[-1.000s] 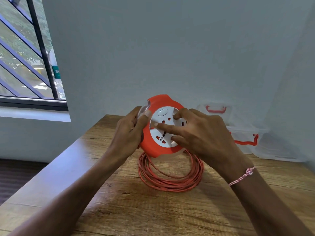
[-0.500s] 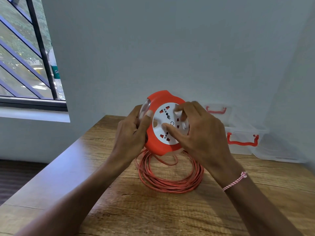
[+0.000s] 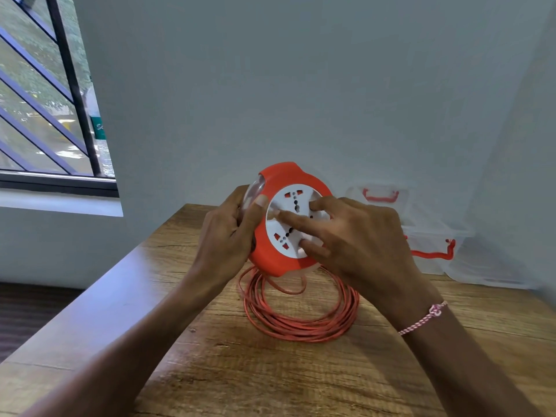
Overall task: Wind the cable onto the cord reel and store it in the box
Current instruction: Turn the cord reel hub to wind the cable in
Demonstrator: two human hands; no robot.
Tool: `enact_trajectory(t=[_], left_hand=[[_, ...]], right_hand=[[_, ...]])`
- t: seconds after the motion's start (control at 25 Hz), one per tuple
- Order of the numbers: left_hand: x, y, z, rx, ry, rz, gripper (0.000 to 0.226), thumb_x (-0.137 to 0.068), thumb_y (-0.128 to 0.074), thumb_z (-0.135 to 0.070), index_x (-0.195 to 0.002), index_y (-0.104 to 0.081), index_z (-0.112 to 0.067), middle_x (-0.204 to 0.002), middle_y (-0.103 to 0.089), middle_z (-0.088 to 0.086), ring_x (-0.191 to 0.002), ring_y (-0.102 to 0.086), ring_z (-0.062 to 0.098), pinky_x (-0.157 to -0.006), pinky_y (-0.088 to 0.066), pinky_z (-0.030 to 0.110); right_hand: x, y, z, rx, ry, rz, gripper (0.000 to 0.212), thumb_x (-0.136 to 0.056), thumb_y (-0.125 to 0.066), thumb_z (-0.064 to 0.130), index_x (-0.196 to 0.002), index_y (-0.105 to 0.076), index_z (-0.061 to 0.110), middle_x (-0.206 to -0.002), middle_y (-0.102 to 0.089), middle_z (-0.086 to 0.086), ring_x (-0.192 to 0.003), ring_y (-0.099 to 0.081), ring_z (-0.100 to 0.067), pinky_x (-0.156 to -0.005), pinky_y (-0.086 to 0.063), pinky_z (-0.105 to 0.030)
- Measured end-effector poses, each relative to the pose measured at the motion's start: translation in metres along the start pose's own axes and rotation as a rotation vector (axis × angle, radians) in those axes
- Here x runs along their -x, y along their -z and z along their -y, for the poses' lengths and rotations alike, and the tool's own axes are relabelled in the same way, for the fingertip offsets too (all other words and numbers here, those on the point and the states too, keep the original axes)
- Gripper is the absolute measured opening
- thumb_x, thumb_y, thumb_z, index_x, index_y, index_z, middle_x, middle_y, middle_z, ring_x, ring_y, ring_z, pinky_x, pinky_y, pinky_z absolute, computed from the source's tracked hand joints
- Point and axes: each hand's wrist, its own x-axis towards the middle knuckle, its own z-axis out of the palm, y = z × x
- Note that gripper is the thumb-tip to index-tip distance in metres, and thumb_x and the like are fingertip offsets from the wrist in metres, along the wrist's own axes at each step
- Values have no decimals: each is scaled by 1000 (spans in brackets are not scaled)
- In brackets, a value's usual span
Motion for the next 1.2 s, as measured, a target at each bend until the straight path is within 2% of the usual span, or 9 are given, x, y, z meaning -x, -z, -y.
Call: enact_trajectory(t=[0.12,0.28,0.44,0.64,0.76,0.88,1.0,1.12,1.2], left_hand=[[3,-5,1,-43,-32,-33,54,-101,-42,-64,-133,-64,-26,-75,-74,15,-63,-75,29,-56,-60,59],[6,-8,0,-74,-65,-45,78,-97,-36,-84,-146,-57,-27,-73,-74,11,-58,-74,24,-52,-61,55],[1,-4,3,-88,-40,-56,76,-98,-39,-79,-147,-57,-24,-79,-77,10,-63,-77,21,-56,-64,53],[-6,7,7,-63,14,-29,54,-99,-40,-69,-132,-61,-31,-83,-76,14,-68,-77,28,-60,-63,59],[-5,7,8,-44,26,4,52,-100,-42,-68,-135,-61,-35,-92,-79,17,-78,-80,33,-64,-64,61],[-5,6,8,-59,15,2,52,-100,-43,-68,-134,-64,-34,-88,-80,6,-75,-80,23,-64,-65,59],[-4,5,10,-78,-5,14,47,-101,-43,-69,-128,-64,-38,-80,-79,1,-70,-79,18,-61,-65,57],[-3,1,9,-107,-25,-32,63,-97,-40,-82,-129,-65,-34,-66,-71,1,-55,-70,14,-52,-59,55],[-3,-1,10,-108,-37,-35,75,-96,-37,-85,-138,-63,-29,-70,-73,5,-59,-73,19,-55,-60,56]], right_hand=[[-4,0,7,-137,-230,-56,60,-88,-65,70,-131,-71,28,-79,-79,-1,-62,-73,-21,-53,-48,-25],[-13,-5,21,-490,-632,-92,64,-81,-60,79,-111,-64,23,-83,-77,4,-59,-68,-8,-51,-51,-15],[-6,-9,9,-360,-443,-114,55,-91,-64,67,-118,-62,20,-102,-71,2,-68,-55,-4,-54,-33,-7],[1,-11,-5,-83,-55,61,66,-94,-74,45,-152,-44,34,-136,-61,-12,-84,-72,-22,-42,-44,-23],[1,-14,1,53,-5,65,76,-91,-79,37,-157,-42,39,-135,-64,-14,-97,-74,-27,-48,-37,-24],[-2,-11,1,50,8,32,70,-87,-83,37,-150,-52,42,-119,-70,-13,-89,-74,-29,-52,-31,-25],[-2,-12,3,-88,-80,-5,55,-85,-81,50,-137,-66,41,-100,-77,-3,-78,-74,-23,-54,-40,-23],[-9,-10,12,-323,-384,-52,62,-79,-71,75,-123,-74,32,-76,-77,5,-67,-73,-18,-58,-57,-32],[-14,-13,20,-457,-586,-56,67,-77,-60,84,-111,-69,27,-72,-74,8,-65,-72,-14,-58,-57,-31]])
